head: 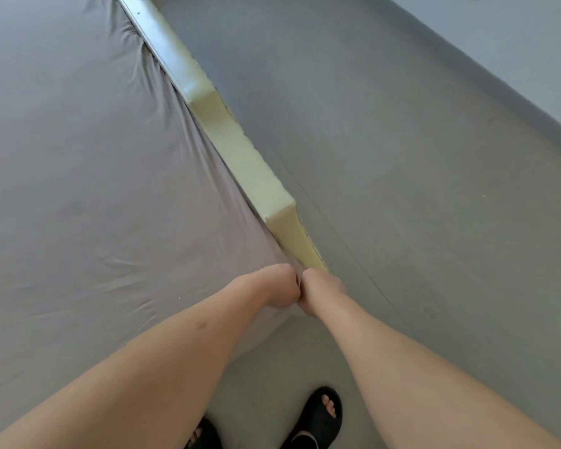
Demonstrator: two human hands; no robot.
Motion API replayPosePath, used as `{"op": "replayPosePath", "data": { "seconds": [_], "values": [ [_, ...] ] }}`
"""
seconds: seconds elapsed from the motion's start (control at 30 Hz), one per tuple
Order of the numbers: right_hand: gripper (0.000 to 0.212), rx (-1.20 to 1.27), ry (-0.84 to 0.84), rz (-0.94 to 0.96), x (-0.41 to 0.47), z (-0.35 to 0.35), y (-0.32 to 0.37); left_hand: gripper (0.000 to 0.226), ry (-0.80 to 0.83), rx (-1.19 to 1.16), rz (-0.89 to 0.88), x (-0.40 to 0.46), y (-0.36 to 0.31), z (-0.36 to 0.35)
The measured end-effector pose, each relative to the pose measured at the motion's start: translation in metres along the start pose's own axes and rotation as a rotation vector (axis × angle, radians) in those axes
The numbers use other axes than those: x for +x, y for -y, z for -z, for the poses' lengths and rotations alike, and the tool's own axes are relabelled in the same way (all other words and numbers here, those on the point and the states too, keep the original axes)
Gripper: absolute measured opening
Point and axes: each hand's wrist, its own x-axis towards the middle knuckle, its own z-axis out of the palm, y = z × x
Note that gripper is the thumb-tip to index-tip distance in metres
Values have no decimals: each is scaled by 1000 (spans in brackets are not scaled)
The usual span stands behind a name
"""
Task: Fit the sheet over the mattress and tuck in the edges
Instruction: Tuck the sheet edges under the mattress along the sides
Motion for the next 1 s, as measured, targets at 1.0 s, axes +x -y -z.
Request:
{"op": "replayPosePath", "data": {
  "seconds": [1.0],
  "values": [
    [11,-201,-436,503,-19,700,197,26,-871,-191,114,-162,-57,638]
  ]
}}
